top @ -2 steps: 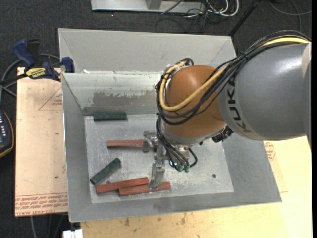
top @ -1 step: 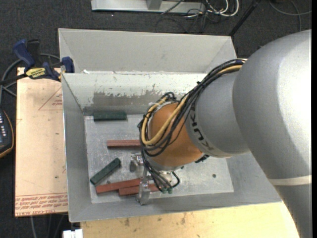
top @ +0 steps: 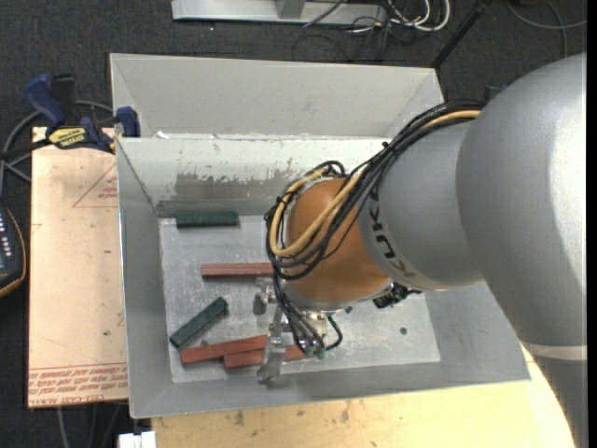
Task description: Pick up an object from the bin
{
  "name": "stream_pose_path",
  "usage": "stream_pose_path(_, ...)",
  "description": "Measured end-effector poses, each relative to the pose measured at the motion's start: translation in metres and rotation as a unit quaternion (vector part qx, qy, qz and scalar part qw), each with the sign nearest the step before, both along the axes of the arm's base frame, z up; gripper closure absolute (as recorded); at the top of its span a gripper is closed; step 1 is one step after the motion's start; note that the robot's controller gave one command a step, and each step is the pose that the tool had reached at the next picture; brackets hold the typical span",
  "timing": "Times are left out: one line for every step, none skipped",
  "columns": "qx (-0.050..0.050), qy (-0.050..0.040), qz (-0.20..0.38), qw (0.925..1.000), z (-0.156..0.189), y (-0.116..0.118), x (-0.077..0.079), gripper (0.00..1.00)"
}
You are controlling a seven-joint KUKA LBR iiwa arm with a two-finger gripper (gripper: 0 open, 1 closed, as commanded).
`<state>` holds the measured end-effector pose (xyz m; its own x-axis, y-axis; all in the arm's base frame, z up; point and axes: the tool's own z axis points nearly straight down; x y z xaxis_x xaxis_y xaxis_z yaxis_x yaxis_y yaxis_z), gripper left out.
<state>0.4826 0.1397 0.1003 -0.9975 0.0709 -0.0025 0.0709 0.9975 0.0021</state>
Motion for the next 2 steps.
stream_pose_path(0.000,0.0016,-0.010,1.0000,-0.001,0.005,-0.004,0.00)
stream_pose_path(0.000,-0.0018,-0.104,0.9946,-0.030,0.004,0.002,0.00)
